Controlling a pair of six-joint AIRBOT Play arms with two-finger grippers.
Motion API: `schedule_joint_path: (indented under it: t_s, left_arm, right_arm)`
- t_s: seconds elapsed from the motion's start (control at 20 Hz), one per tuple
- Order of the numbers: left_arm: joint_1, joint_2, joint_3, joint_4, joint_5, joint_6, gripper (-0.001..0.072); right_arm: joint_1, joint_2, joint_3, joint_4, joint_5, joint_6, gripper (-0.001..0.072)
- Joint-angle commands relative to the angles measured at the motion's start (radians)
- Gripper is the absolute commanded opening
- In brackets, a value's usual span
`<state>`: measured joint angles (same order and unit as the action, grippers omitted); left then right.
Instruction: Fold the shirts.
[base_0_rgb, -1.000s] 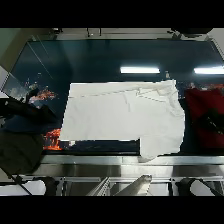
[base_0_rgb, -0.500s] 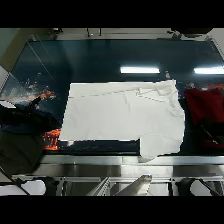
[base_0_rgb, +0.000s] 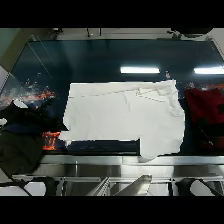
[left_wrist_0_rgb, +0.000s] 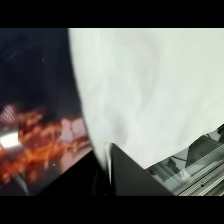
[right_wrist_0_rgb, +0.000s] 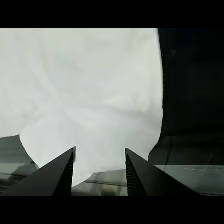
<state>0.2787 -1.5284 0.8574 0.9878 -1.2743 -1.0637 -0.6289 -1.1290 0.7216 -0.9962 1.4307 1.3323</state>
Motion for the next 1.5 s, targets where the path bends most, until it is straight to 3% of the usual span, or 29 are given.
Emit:
schedule_joint_path:
  t_s: [0.0, 0.2, 0.4, 0.7, 1.1, 1.15, 1.2, 1.45]
  left_arm:
    - [-0.016, 0.002, 0.015, -0.013, -0.013, 0.002, 0.0028]
    - [-0.015, 0.002, 0.048, -0.014, -0.013, 0.002, 0.0028]
    - [-0.012, 0.002, 0.044, -0.014, -0.009, 0.002, 0.0027]
    - [-0.012, 0.002, 0.044, -0.014, -0.016, 0.001, 0.0028]
    - [-0.012, 0.002, 0.044, -0.014, -0.037, 0.001, 0.0028]
    - [-0.012, 0.002, 0.044, -0.014, -0.040, 0.001, 0.0028]
    - [-0.012, 0.002, 0.044, -0.014, -0.044, 0.001, 0.0028]
    - [-0.012, 0.002, 0.045, -0.024, -0.068, 0.001, 0.0028]
  right_arm:
    - [0.001, -0.006, -0.003, -0.077, 0.049, -0.014, 0.0371]
    - [-0.022, -0.006, -0.114, -0.109, 0.067, 0.061, 0.0371]
    - [-0.022, -0.018, -0.257, -0.092, -0.058, 0.066, 0.0371]
    - [-0.022, -0.084, -0.276, 0.060, -0.196, -0.100, 0.0369]
    - [-0.022, -0.088, -0.275, 0.241, -0.102, -0.234, 0.0362]
    - [-0.022, -0.088, -0.275, 0.242, -0.094, -0.234, 0.0273]
    - [-0.022, -0.088, -0.275, 0.242, -0.084, -0.234, 0.0067]
    - [-0.022, -0.087, -0.275, 0.320, -0.025, -0.235, 0.0019]
